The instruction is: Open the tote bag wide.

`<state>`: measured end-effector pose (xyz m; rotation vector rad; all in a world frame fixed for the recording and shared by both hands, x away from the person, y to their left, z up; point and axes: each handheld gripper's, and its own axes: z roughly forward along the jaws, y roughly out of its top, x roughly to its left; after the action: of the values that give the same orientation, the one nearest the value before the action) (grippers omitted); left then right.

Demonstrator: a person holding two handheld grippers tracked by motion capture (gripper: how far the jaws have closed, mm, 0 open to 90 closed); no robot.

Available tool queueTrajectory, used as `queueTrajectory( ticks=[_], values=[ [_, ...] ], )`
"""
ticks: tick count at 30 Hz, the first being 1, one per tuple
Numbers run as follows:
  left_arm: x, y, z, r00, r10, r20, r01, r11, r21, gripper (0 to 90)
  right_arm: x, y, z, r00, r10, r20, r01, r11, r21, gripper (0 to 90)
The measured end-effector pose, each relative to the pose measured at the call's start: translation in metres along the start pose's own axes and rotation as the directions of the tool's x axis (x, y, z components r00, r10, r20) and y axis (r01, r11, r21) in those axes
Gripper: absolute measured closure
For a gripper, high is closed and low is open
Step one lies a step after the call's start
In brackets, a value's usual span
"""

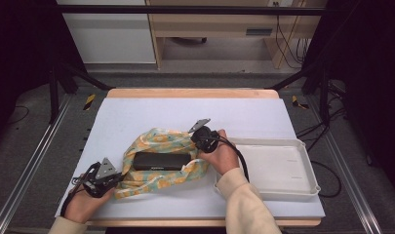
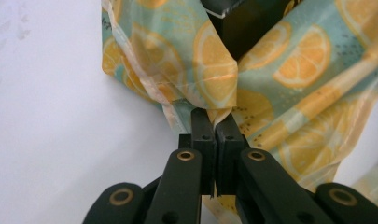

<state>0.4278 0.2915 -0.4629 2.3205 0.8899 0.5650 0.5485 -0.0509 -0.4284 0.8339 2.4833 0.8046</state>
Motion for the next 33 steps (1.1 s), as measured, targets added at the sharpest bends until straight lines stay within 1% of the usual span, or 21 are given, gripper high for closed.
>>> queueTrajectory(
  ticks=[2, 3, 4, 5, 7, 9, 12, 13, 14, 16, 17, 18, 19, 21, 22, 26, 28, 29, 30, 33],
  values=[
    [-0.001, 0.0, -0.001, 1.0, -0.003, 0.0, 0.003, 1.0, -0.004, 89.3, -0.001, -0.001, 0.0, 0.9999, -0.002, 0.01, 0.002, 1.0, 0.001, 90.0],
    [-0.002, 0.0, -0.002, 1.0, 0.009, 0.0, -0.009, 0.9999, 0.006, 89.3, -0.001, -0.001, 0.0, 0.9999, -0.002, 0.01, 0.002, 1.0, 0.001, 90.0],
    [-0.003, -0.001, -0.002, 1.0, 0.003, 0.001, -0.003, 1.0, 0.001, 89.5, -0.003, -0.001, -0.002, 0.9999, 0.01, 0.014, -0.01, 1.0, 0.002, 90.0],
    [-0.003, 0.0, -0.002, 0.9998, 0.018, 0.001, -0.018, 0.9997, 0.016, 89.6, -0.004, -0.002, -0.002, 0.9999, 0.008, 0.014, -0.008, 1.0, 0.003, 90.0],
    [-0.004, 0.0, -0.001, 0.9999, 0.012, 0.0, -0.012, 0.9998, 0.012, 89.7, -0.005, -0.002, -0.002, 0.9998, 0.009, 0.017, -0.009, 1.0, 0.005, 90.0],
    [-0.004, 0.0, -0.001, 0.9998, 0.022, -0.005, -0.021, 0.9996, 0.016, 89.6, -0.005, -0.003, -0.004, 0.9998, 0.009, 0.017, -0.01, 1.0, 0.011, 90.0],
    [-0.001, 0.0, 0.001, 0.9998, 0.012, -0.015, -0.012, 0.9999, 0.003, 89.6, -0.005, -0.004, -0.006, 0.9998, 0.006, 0.019, -0.006, 1.0, 0.009, 90.0],
    [-0.001, 0.0, 0.001, 0.9998, 0.012, -0.015, -0.012, 0.9999, 0.003, 89.6, -0.005, -0.004, -0.006, 0.9998, 0.006, 0.019, -0.006, 1.0, 0.009, 90.0],
    [0.002, 0.002, 0.002, 0.9996, 0.018, -0.024, -0.017, 0.9998, 0.01, 89.6, -0.005, -0.005, -0.007, 0.9998, 0.005, 0.021, -0.005, 1.0, 0.013, 90.0],
    [0.002, 0.003, 0.004, 0.9995, 0.012, -0.028, -0.012, 0.9999, 0.006, 89.6, -0.006, -0.006, -0.009, 0.9997, 0.005, 0.023, -0.005, 1.0, 0.011, 90.0],
    [0.003, 0.003, 0.006, 0.9996, 0.003, -0.029, -0.003, 1.0, 0.001, 89.5, -0.006, -0.006, -0.01, 0.9997, 0.006, 0.022, -0.006, 1.0, 0.01, 90.0],
    [0.003, 0.003, 0.006, 0.9995, 0.006, -0.03, -0.006, 1.0, 0.001, 89.5, -0.007, -0.007, -0.011, 0.9997, 0.007, 0.023, -0.008, 1.0, 0.009, 90.0],
    [0.003, 0.003, 0.005, 0.9995, 0.017, -0.028, -0.017, 0.9997, 0.016, 89.5, -0.007, -0.008, -0.012, 0.9997, 0.007, 0.021, -0.008, 1.0, 0.01, 90.0],
    [0.004, 0.002, 0.005, 0.9995, 0.017, -0.028, -0.017, 0.9997, 0.017, 89.5, -0.006, -0.009, -0.012, 0.9998, 0.005, 0.017, -0.005, 1.0, 0.009, 90.0],
    [0.003, 0.002, 0.005, 0.9996, 0.008, -0.027, -0.008, 0.9999, 0.011, 89.5, -0.005, -0.009, -0.013, 0.9998, 0.006, 0.017, -0.007, 1.0, 0.014, 90.0],
    [0.004, 0.0, 0.005, 0.9998, 0.003, -0.022, -0.003, 0.9998, 0.017, 89.7, -0.004, -0.013, -0.011, 0.9999, 0.008, 0.011, -0.009, 1.0, 0.02, 90.0],
    [0.004, 0.0, 0.004, 0.9998, 0.006, -0.021, -0.006, 0.9998, 0.021, 89.8, -0.004, -0.015, -0.009, 0.9999, 0.012, 0.005, -0.012, 1.0, 0.023, 90.0],
    [0.004, 0.0, 0.003, 0.9996, 0.018, -0.022, -0.017, 0.9994, 0.031, 89.8, -0.005, -0.015, -0.009, 1.0, 0.008, 0.006, -0.008, 1.0, 0.023, 90.0],
    [0.003, -0.001, 0.003, 0.9997, 0.009, -0.021, -0.008, 0.9997, 0.022, 89.8, -0.005, -0.015, -0.009, 1.0, 0.008, 0.006, -0.008, 1.0, 0.023, 90.0],
    [0.003, -0.003, 0.0, 0.9998, 0.01, -0.019, -0.01, 0.9996, 0.026, 89.9, -0.004, -0.016, -0.007, 1.0, 0.009, 0.002, -0.009, 0.999, 0.033, 90.0]
  ],
)
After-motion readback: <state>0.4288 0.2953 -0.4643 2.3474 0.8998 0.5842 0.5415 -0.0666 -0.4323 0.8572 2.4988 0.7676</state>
